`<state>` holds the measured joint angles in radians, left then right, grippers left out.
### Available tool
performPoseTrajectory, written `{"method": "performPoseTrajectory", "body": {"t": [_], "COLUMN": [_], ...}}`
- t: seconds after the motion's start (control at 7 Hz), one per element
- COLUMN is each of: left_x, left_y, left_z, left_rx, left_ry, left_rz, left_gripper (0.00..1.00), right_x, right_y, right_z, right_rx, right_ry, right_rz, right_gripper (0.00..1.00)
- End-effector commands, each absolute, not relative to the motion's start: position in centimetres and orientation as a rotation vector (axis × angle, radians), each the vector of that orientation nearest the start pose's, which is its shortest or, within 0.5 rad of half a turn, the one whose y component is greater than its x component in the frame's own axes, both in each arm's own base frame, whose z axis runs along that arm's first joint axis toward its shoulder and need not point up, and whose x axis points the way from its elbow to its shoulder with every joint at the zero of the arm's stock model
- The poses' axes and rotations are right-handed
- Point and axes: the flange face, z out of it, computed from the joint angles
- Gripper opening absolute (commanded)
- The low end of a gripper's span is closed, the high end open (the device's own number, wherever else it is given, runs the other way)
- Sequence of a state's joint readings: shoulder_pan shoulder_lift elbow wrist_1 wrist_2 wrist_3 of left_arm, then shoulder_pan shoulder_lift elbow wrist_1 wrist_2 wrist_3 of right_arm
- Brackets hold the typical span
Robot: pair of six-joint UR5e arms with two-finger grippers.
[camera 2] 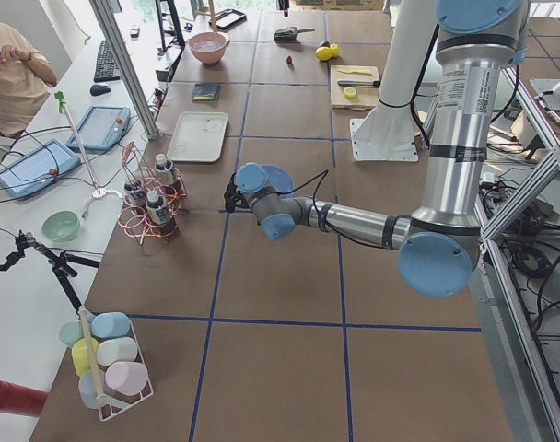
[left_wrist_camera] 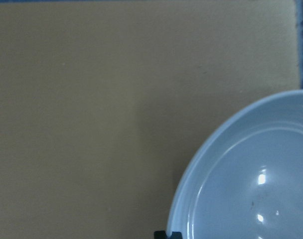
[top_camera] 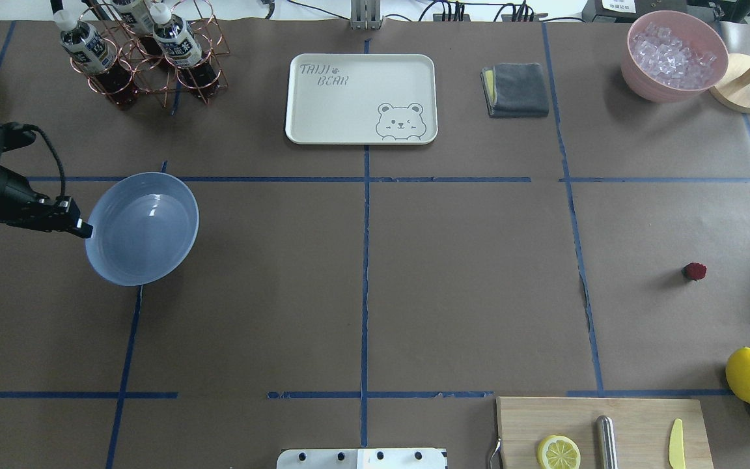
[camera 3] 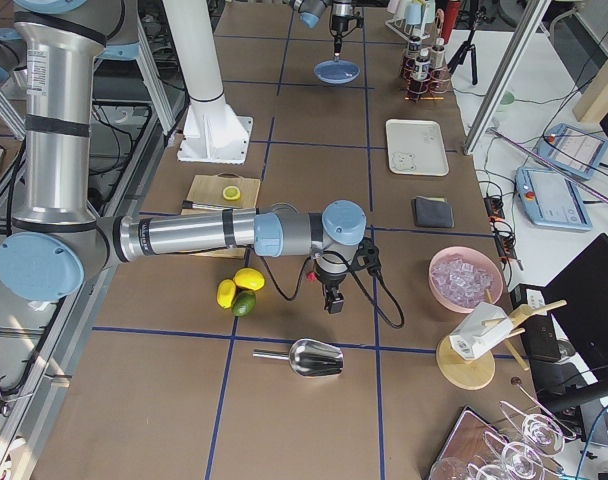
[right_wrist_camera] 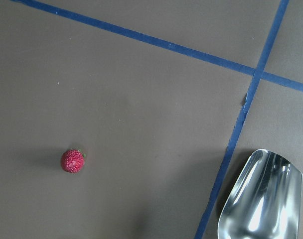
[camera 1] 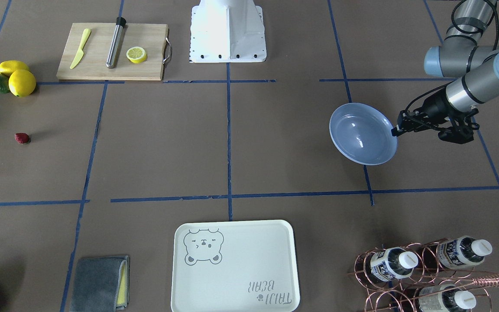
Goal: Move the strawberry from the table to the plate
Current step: 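Reach the left gripper to the light blue plate rim and grasp it, then carry the blue plate with the left gripper toward the table center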
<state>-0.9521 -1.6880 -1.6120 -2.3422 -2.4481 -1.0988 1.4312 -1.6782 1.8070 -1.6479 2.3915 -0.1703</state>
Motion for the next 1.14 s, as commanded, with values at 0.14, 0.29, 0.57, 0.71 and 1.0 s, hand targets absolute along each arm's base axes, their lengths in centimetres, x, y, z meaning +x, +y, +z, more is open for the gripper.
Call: {"method": "performPoseTrajectory", "body": {"t": [0.14, 0.29, 0.57, 0.71, 1.0], "left_x": [45.7, 51.1, 55.7, 55.7, 55.7], "left_y": [-43.6, -40.8, -40.5, -40.6, -40.8], "left_z": [32.4, 30.5, 27.5, 27.8, 27.4], "left_rx": [-0.238, -0.233, -0.187, -0.187, -0.173], "left_ry": [1.265, 1.245, 1.122, 1.100, 1.079], "left_rz": [-0.159, -0.169, -0.235, -0.247, -0.266], "left_gripper": [0.00, 0.00, 0.00, 0.00, 0.10], "right_x": [-0.2, -0.4, -0.5, -0.7, -0.7], "right_y": [-45.1, -45.1, -45.1, -45.1, -45.1], "right_z": [59.7, 59.7, 59.6, 59.5, 59.5], "right_rx": [0.063, 0.062, 0.062, 0.061, 0.060], "right_ry": [-0.823, -0.823, -0.825, -0.845, -0.847], "right_rz": [-0.314, -0.318, -0.321, -0.320, -0.320], "right_gripper": [1.00, 1.00, 1.00, 1.00, 1.00]}}
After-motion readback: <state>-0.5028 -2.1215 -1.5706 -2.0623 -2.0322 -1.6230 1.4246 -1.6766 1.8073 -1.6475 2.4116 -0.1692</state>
